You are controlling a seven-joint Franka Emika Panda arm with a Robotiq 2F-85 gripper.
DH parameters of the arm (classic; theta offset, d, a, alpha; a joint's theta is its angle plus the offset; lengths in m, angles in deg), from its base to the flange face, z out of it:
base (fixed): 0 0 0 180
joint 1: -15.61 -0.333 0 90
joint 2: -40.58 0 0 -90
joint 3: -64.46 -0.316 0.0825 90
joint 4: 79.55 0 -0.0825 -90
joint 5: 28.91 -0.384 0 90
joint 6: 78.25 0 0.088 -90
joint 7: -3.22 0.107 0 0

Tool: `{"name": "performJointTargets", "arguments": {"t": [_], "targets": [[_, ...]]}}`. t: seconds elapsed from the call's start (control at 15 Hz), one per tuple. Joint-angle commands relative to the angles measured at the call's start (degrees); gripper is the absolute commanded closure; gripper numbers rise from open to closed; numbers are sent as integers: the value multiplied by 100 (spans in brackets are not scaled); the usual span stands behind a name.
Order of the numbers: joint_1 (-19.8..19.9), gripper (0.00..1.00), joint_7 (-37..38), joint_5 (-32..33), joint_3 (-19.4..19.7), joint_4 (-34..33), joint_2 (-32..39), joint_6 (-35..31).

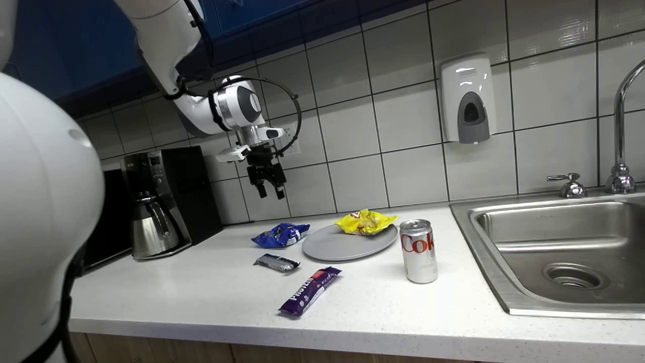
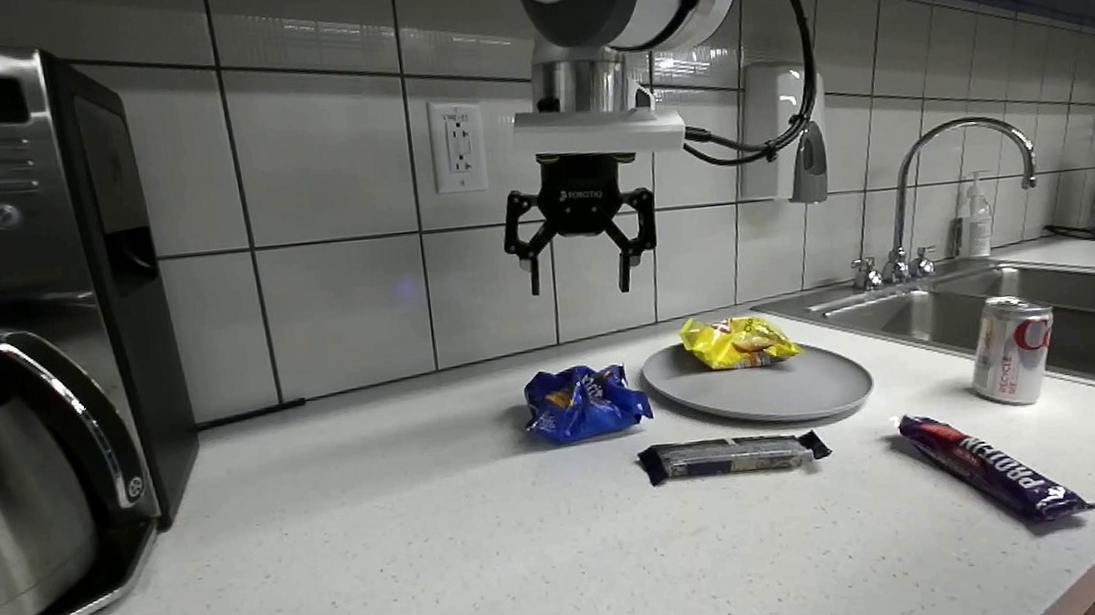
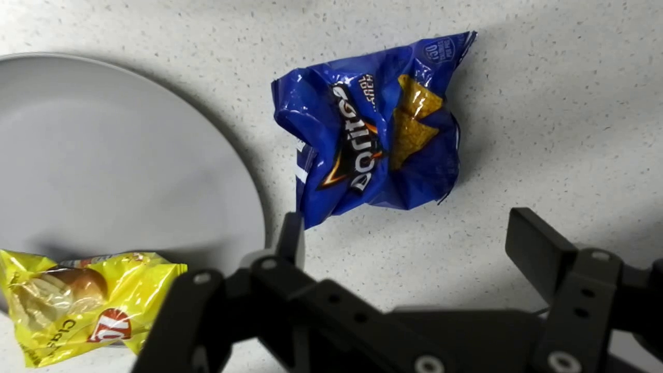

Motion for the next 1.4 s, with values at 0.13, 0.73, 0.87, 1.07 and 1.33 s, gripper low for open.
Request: {"name": "performJointTargets", "arguments": {"t": [0.13, 0.73, 0.87, 1.07, 1.33], "targets": [[13, 0, 2, 5, -15, -10, 0, 15], [-138, 0, 1451, 462, 352, -31, 39, 18], [-137, 0, 2046, 509, 447, -52, 67, 13], [-97, 0, 2895, 548, 553, -118, 139, 44], [11, 0, 3866, 462, 691, -232, 271, 90]]}}
